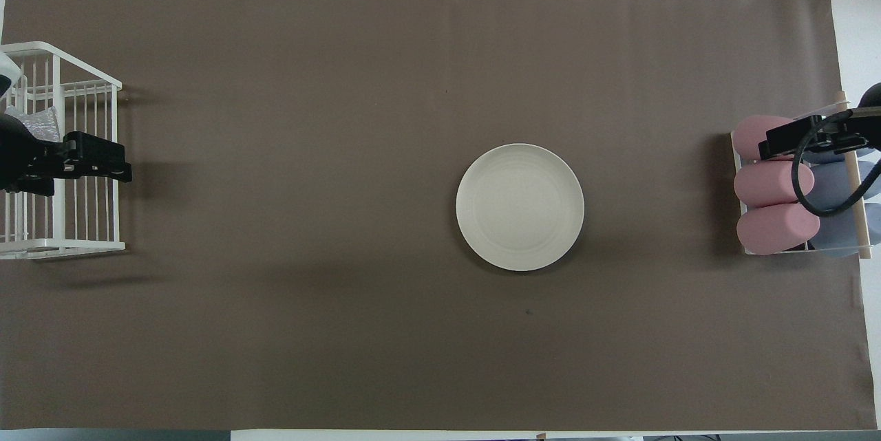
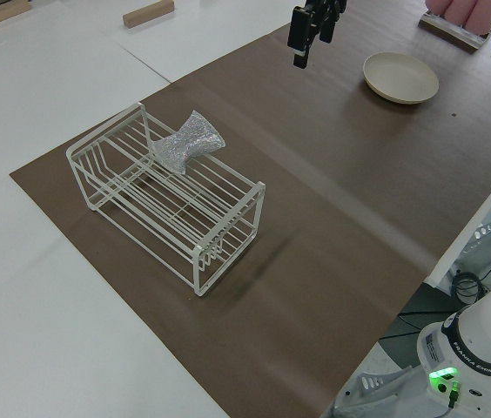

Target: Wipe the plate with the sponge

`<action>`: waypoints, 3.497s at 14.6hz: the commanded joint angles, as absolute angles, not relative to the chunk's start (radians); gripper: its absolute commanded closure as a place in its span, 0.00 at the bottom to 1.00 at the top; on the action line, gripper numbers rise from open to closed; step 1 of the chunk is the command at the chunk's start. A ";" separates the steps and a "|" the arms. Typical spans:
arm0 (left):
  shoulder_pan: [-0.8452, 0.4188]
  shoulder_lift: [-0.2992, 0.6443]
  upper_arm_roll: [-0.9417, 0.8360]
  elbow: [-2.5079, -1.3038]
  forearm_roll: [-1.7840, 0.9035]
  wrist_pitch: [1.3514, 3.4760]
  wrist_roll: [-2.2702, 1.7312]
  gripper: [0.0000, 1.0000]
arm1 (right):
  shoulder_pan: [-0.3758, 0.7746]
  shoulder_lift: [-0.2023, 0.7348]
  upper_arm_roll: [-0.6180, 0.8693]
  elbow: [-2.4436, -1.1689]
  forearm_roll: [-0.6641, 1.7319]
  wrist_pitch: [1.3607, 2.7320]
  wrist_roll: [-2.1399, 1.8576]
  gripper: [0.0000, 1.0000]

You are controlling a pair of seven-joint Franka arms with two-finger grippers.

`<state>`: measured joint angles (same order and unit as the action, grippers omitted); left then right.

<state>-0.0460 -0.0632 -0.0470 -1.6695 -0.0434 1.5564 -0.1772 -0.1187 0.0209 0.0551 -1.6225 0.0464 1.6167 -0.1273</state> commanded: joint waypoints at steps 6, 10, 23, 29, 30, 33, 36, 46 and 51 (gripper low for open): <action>-0.032 -0.077 -0.051 -1.684 -0.060 1.591 -0.172 0.00 | -0.117 0.006 0.057 -1.640 0.060 1.621 -0.101 0.00; -0.035 -0.077 -0.051 -1.684 -0.028 1.585 -0.227 0.00 | -0.115 0.008 0.060 -1.638 0.058 1.621 -0.092 0.00; -0.074 0.202 -0.060 -1.743 0.805 1.814 -0.449 0.00 | 0.049 -0.005 0.072 -1.580 0.049 1.600 0.292 0.00; -0.046 0.215 -0.058 -1.833 0.867 1.884 -0.563 0.00 | 0.078 -0.012 0.084 -1.580 0.061 1.568 0.546 0.00; -0.046 0.206 -0.058 -1.845 0.867 1.882 -0.564 0.00 | 0.084 -0.012 0.089 -1.580 0.060 1.578 0.581 0.00; -0.048 0.202 -0.058 -1.855 0.868 1.879 -0.591 0.16 | 0.149 -0.003 0.089 -1.562 0.060 1.603 0.708 0.00; -0.048 0.201 -0.057 -1.856 0.871 1.868 -0.591 0.73 | 0.170 -0.002 0.094 -1.552 0.063 1.627 0.798 0.00; -0.049 0.207 -0.064 -1.728 0.809 1.804 -0.526 1.00 | 0.411 0.279 0.095 -1.278 -0.032 1.605 1.179 0.00; -0.060 0.213 -0.064 -1.534 0.420 1.634 -0.456 1.00 | 0.492 0.319 0.095 -1.244 -0.043 1.603 1.351 0.00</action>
